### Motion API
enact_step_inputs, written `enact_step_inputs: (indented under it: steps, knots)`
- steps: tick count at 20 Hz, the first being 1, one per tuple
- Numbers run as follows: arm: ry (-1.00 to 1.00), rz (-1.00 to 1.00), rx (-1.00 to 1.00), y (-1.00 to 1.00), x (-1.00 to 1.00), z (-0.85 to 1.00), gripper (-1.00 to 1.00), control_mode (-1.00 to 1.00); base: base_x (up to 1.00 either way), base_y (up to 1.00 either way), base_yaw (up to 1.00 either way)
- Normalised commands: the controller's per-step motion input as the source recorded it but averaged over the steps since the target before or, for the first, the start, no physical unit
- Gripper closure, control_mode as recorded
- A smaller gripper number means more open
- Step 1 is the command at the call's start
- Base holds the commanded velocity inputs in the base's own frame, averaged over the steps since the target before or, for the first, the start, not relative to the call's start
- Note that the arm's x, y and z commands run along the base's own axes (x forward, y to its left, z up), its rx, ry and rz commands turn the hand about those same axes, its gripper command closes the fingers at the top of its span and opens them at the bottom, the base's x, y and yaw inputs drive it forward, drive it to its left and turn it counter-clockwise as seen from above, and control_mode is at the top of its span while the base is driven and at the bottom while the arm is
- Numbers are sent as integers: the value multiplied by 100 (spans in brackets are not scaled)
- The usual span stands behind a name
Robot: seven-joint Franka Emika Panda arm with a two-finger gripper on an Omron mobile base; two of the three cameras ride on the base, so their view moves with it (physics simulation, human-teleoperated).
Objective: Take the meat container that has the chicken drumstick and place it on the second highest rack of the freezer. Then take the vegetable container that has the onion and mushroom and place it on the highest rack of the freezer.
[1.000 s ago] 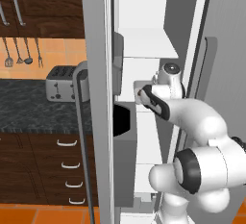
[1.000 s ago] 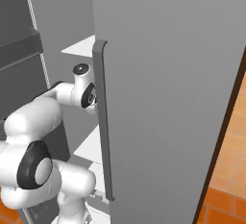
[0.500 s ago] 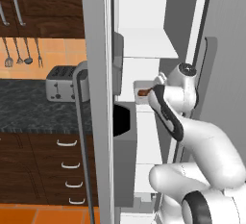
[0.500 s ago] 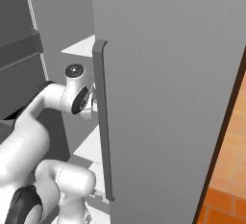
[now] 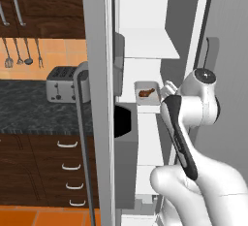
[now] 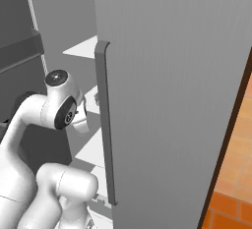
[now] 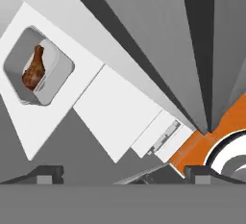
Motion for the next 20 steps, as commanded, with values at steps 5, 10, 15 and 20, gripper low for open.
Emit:
enact_step_inputs:
  steps: [5, 10, 15, 20]
  knots:
    - [4, 16, -17, 0, -90, 25, -100, -100, 0, 0, 0]
    - [9, 19, -15, 0, -74, 37, -100, -100, 0, 0, 0]
    - [14, 22, -11, 0, -21, 52, -100, -100, 0, 0, 0]
    - [10, 20, -13, 0, -16, 44, -100, -100, 0, 0, 0]
